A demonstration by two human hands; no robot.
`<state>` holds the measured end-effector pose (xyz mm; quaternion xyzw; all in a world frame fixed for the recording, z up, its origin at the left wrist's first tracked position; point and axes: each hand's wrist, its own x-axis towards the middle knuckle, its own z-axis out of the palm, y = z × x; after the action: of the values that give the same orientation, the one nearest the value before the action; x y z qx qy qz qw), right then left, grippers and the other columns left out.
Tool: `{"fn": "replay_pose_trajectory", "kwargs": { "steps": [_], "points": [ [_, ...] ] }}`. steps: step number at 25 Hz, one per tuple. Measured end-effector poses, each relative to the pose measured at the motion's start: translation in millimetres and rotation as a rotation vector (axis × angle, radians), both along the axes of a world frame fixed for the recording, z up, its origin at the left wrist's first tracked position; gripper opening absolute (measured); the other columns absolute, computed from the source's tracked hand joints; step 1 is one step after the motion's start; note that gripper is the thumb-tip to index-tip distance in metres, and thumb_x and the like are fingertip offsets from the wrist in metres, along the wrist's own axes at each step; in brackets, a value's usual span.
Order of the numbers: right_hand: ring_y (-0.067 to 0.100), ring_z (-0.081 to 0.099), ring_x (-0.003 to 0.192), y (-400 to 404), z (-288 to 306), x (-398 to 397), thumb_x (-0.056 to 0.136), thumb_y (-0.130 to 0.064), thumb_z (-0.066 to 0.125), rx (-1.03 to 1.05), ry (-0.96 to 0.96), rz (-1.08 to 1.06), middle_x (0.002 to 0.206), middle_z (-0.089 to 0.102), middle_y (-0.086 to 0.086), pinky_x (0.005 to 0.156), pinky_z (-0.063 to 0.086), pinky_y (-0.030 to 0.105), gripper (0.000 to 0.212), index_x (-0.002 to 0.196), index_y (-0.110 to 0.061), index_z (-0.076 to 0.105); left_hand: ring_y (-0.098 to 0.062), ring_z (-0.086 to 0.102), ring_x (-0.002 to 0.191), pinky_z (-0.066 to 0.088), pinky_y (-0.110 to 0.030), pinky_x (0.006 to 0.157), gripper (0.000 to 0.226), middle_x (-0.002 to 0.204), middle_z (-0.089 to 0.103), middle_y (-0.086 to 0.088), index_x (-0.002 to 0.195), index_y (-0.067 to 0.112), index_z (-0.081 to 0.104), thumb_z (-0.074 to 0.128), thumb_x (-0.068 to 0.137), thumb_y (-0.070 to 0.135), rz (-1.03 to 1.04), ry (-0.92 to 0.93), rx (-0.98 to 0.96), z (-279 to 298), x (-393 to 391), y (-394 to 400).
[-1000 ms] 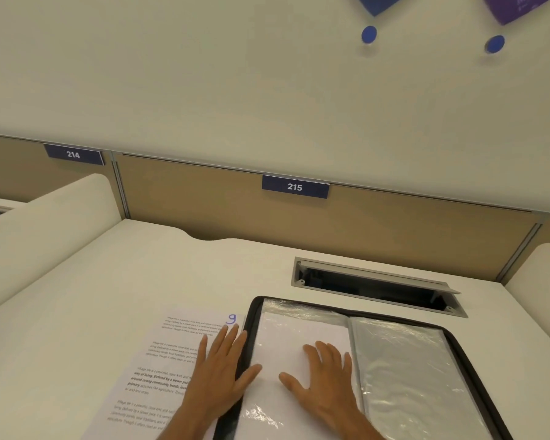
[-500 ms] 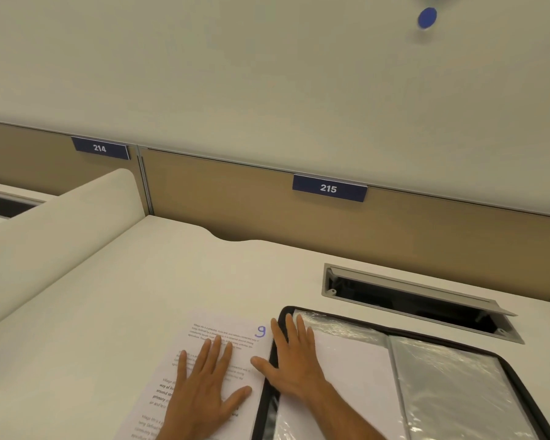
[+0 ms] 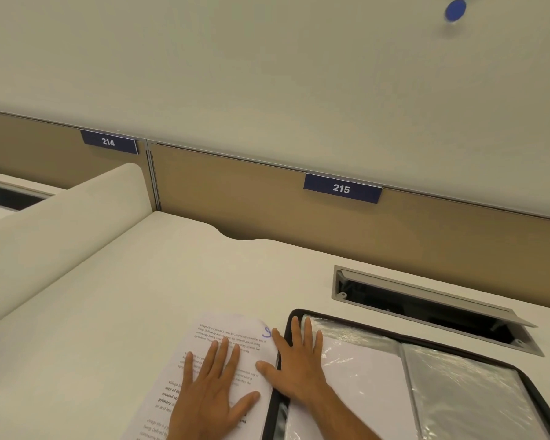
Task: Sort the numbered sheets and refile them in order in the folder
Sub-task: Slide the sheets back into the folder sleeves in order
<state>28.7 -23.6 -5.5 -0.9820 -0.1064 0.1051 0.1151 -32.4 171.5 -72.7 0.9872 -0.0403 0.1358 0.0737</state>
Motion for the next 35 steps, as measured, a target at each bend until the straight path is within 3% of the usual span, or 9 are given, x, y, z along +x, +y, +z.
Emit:
{"fn": "replay_pose_trajectory", "kwargs": {
  "steps": [5, 8, 10, 19, 23, 26, 29, 32, 35],
  "points": [
    [0.019, 0.01, 0.151, 21, 14, -15, 0.077, -0.062, 0.064, 0.308, -0.054, -0.026, 0.154, 0.037, -0.007, 0.126, 0.003, 0.039, 0.056, 0.119, -0.024, 0.064, -0.019, 0.025, 0.146, 0.011, -0.054, 0.114, 0.089, 0.153, 0.046, -0.004, 0.146, 0.02, 0.05, 0.038, 0.086, 0.083, -0.017, 0.017, 0.025, 2, -2, 0],
    [0.01, 0.052, 0.109, 33, 17, -31, 0.08, -0.056, 0.065, 0.366, -0.065, -0.095, 0.109, 0.06, -0.014, 0.099, 0.045, 0.023, 0.041, 0.107, -0.025, 0.066, -0.018, 0.026, 0.146, 0.012, -0.053, 0.113, 0.081, 0.154, 0.045, -0.004, 0.149, 0.018, 0.046, 0.032, 0.093, 0.074, -0.023, -0.002, 0.052, 1, -3, 1],
    [0.011, 0.062, 0.09, 38, 19, -37, 0.08, -0.053, 0.063, 0.365, 0.008, -0.183, 0.097, 0.066, -0.012, 0.081, 0.056, 0.026, 0.037, 0.104, -0.025, 0.067, -0.019, 0.02, 0.148, 0.014, -0.053, 0.112, 0.076, 0.155, 0.042, -0.004, 0.15, 0.016, 0.043, 0.028, 0.096, 0.067, -0.019, 0.001, 0.062, 0, -3, 3],
    [0.012, 0.07, 0.089, 32, 15, -30, 0.08, -0.038, 0.074, 0.529, 0.21, -0.272, 0.096, 0.07, -0.011, 0.076, 0.061, 0.025, 0.031, 0.107, -0.022, 0.072, -0.01, -0.002, 0.153, 0.0, -0.042, 0.119, 0.075, 0.158, 0.037, -0.006, 0.154, 0.01, 0.032, 0.028, 0.098, 0.06, -0.029, 0.111, -0.066, 8, -1, 7],
    [0.013, 0.073, 0.084, 18, 24, -30, 0.078, -0.028, 0.08, 0.731, 0.299, -0.316, 0.098, 0.074, -0.005, 0.065, 0.062, 0.028, 0.03, 0.105, -0.018, 0.072, -0.003, -0.011, 0.151, -0.002, -0.038, 0.123, 0.095, 0.167, 0.004, 0.003, 0.16, 0.019, 0.0, 0.011, 0.088, 0.08, 0.044, 0.063, -0.299, 20, -3, 6],
    [0.013, 0.075, 0.08, -3, 40, -33, 0.082, -0.018, 0.08, 0.862, 0.357, -0.361, 0.094, 0.077, -0.001, 0.057, 0.056, 0.024, 0.02, 0.101, -0.014, 0.074, -0.005, -0.007, 0.151, -0.001, -0.04, 0.123, 0.104, 0.164, -0.007, 0.01, 0.158, 0.02, -0.006, 0.022, 0.08, 0.084, 0.106, 0.003, -0.436, 44, 0, 5],
    [0.012, 0.073, 0.072, -39, 56, -34, 0.085, -0.011, 0.077, 0.928, 0.391, -0.349, 0.088, 0.079, 0.001, 0.054, 0.052, 0.024, 0.013, 0.098, -0.013, 0.075, -0.019, 0.022, 0.149, 0.02, -0.042, 0.121, 0.108, 0.165, 0.015, 0.003, 0.16, 0.02, 0.002, 0.054, 0.081, 0.072, 0.165, -0.001, -0.668, 80, 3, -4],
    [0.017, 0.074, 0.077, -85, 69, -36, 0.087, -0.011, 0.075, 0.921, 0.413, -0.332, 0.094, 0.079, 0.005, 0.058, 0.053, 0.026, 0.017, 0.104, -0.01, 0.075, -0.02, 0.059, 0.117, 0.046, -0.041, 0.098, 0.124, 0.142, 0.053, 0.0, 0.159, 0.03, 0.004, 0.079, 0.067, 0.066, 0.136, 0.19, -1.077, 110, 5, -20],
    [0.021, 0.076, 0.089, -131, 75, -40, 0.088, -0.015, 0.075, 0.91, 0.416, -0.347, 0.099, 0.079, 0.0, 0.075, 0.061, 0.035, 0.022, 0.11, -0.013, 0.073, -0.023, 0.061, 0.115, 0.046, -0.047, 0.099, 0.132, 0.126, 0.062, -0.004, 0.155, 0.041, 0.015, 0.085, 0.047, 0.071, 0.146, 0.333, -1.31, 117, 6, -39]
  ]
}}
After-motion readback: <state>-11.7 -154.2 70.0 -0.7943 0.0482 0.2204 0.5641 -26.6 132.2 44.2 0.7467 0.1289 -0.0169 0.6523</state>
